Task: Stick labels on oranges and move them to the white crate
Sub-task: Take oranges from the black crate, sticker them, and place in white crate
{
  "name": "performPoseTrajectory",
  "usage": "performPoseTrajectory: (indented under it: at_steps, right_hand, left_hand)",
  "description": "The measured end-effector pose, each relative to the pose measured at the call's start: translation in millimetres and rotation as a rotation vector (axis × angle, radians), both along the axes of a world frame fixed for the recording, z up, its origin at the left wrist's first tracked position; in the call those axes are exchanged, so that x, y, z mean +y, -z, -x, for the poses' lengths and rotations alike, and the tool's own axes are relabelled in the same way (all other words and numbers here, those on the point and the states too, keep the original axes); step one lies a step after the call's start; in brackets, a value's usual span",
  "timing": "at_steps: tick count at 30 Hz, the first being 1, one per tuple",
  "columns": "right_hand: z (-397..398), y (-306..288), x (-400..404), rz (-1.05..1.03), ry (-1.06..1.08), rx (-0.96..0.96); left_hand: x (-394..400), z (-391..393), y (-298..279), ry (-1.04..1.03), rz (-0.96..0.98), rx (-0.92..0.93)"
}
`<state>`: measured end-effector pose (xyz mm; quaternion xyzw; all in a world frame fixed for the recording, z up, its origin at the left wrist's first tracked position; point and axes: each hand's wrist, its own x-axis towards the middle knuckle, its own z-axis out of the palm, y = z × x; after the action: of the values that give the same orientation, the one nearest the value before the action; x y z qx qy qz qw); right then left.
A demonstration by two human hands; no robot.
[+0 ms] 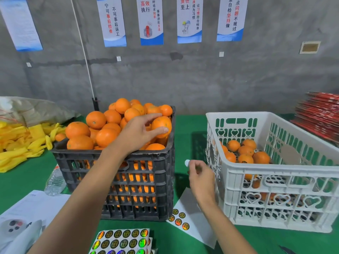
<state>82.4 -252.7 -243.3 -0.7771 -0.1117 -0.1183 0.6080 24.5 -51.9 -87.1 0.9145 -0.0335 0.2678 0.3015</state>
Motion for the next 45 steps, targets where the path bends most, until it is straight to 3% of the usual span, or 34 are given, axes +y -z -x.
performPoseTrajectory:
  at_steps: [2, 6, 11, 14, 17, 19, 20, 22, 27, 29, 32, 35, 38, 42, 45]
  right_hand:
    - [1.8, -50.8, 16.6, -0.103, 0.049, -0.127]
    - [3.1, -126.5, 38.0, -0.114, 0.086, -0.312]
    - [4.1, -144.7, 38.2, -0.087, -0.121, -0.272]
    - [4.2, -141.0, 38.1, -0.139, -0.196, -0.138]
    - [1.7, -139.5, 38.5, -0.685, -0.272, 0.092]
    - [-1.1, -139.8, 29.4, -1.079, -0.267, 0.227]
    - [-4.6, -138.5, 23.7, -1.203, -0.242, 0.272]
    - [-13.0, -131.4, 12.7, -1.261, -0.194, 0.278]
    - [-15.9, -103.1, 5.6, -0.893, -0.154, 0.167]
    - [-12.0, -81.0, 5.5, -0.705, -0.146, 0.172]
    - [2.6, -31.8, 0.9, -0.219, -0.172, 0.106]
    - [10.5, 17.0, -8.8, 0.335, -0.298, -0.009]
    - [10.7, 49.6, -24.3, 0.661, -0.524, 0.018]
    - [8.9, 76.3, -39.6, 0.809, -0.67, -0.044]
    - [7.8, 86.2, -38.6, 0.735, -0.627, -0.102]
  left_hand:
    - [-8.2, 0.6, -1.7, -0.038, -0.087, -0.081]
    - [-27.3, -2.8, -4.7, -0.019, -0.159, -0.231]
    - [-26.5, -3.9, -17.0, -0.083, -0.23, -0.371]
    - [-38.8, -5.2, -17.2, 0.059, -0.146, -0.353]
    - [-48.9, -3.1, -14.1, 0.223, 0.226, -0.22]
    - [-39.2, 0.9, -11.2, 0.156, 0.371, -0.04]
    - [-32.1, 2.8, -9.4, 0.096, 0.314, 0.098]
    - [-18.0, 8.0, -4.9, 0.011, 0.122, 0.332]
    - [-9.5, 14.1, -11.3, -0.02, -0.053, 0.641]
    - [-6.5, 13.7, -13.7, -0.029, -0.047, 0.658]
    - [1.8, 9.5, -6.3, 0.001, 0.101, 0.542]
    - [3.6, 2.0, 0.8, -0.065, 0.281, 0.239]
    - [-1.9, -6.3, -1.8, -0.134, 0.363, 0.003]
    - [-9.1, -18.8, -1.3, -0.206, 0.143, 0.026]
    - [-13.5, -17.8, 2.2, -0.207, 0.066, 0.034]
